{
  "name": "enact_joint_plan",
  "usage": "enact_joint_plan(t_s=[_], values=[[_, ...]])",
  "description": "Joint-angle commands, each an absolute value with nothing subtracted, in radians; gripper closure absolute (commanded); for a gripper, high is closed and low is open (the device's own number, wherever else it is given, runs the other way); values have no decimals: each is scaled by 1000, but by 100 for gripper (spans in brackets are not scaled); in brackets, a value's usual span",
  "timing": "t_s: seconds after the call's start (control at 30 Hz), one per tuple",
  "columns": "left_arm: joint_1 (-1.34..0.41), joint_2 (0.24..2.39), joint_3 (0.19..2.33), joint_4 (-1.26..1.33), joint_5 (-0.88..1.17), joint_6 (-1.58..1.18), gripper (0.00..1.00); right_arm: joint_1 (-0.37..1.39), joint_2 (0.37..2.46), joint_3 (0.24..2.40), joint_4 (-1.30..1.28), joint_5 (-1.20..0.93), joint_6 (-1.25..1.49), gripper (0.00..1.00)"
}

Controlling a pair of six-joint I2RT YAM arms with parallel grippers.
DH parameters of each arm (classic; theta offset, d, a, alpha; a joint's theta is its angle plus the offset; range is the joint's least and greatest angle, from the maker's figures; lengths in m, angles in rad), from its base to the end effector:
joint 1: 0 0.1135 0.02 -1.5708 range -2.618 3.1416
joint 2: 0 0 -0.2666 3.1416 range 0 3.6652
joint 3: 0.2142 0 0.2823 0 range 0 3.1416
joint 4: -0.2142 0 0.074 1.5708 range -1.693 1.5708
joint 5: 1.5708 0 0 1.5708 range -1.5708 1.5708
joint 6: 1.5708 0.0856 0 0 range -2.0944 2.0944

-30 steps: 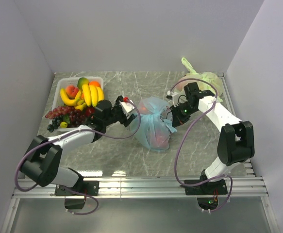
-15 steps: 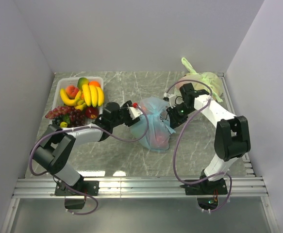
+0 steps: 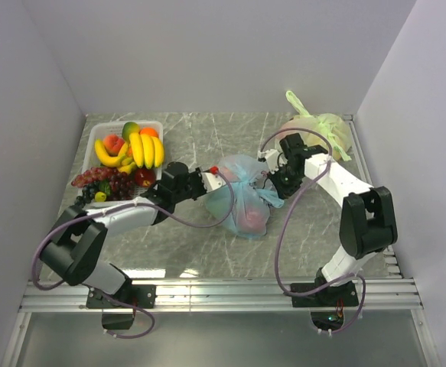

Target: Place the fake fruits into the plastic bag and tie a complex knot

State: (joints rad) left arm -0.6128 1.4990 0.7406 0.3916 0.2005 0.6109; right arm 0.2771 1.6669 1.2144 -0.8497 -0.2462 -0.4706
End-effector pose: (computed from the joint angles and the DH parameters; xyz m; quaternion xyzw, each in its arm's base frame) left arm 0.3090 -0.2381 0.1766 0.5174 0.6387 -0.0830 0.5634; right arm 0.3421 0.1190 0.1608 -0.3745 0.9096 0.1083 0.1440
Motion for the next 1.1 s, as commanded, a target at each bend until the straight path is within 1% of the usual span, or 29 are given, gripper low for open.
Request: enact_joint_plan(t_s=[0.0,0.1,0.23,0.47,0.53,0.6,0.67,0.77,0.83,0.93,0.97,1.0,1.03,1.07], values=[[-555,1392,712,295,103,664,100,253,1594,1183,-890,-9,-540,100],[-496,1346,695,223,103,698,100,232,1566,1164,-905,54,-578,100],[-393,1289,692,155,115,761,100,158,1529,1121,-899,135,-659,100],[-307,1220,706,66,137,831,100,20,1508,1059,-865,239,-761,100],[-287,1215,696,61,137,845,100,5,1506,1048,-847,256,-791,100],[-275,1223,684,64,133,847,100,-35,1511,1029,-836,259,-804,100],[-270,1238,684,71,124,842,100,-34,1516,1029,-831,253,-798,100],[-270,1269,713,61,123,805,100,-29,1531,1063,-851,218,-770,100],[-271,1275,750,28,172,796,99,-15,1540,1107,-883,193,-746,100],[-287,1264,775,3,274,782,100,-6,1529,1167,-955,42,-723,100],[-296,1267,788,-27,291,778,99,-5,1528,1225,-988,-27,-721,92],[-307,1279,802,-34,305,764,95,-5,1531,1254,-1006,-149,-712,89],[-316,1284,813,-50,313,740,93,-6,1534,1281,-1028,-197,-669,85],[-333,1290,822,-60,325,726,90,-6,1546,1343,-1049,-254,-648,71]])
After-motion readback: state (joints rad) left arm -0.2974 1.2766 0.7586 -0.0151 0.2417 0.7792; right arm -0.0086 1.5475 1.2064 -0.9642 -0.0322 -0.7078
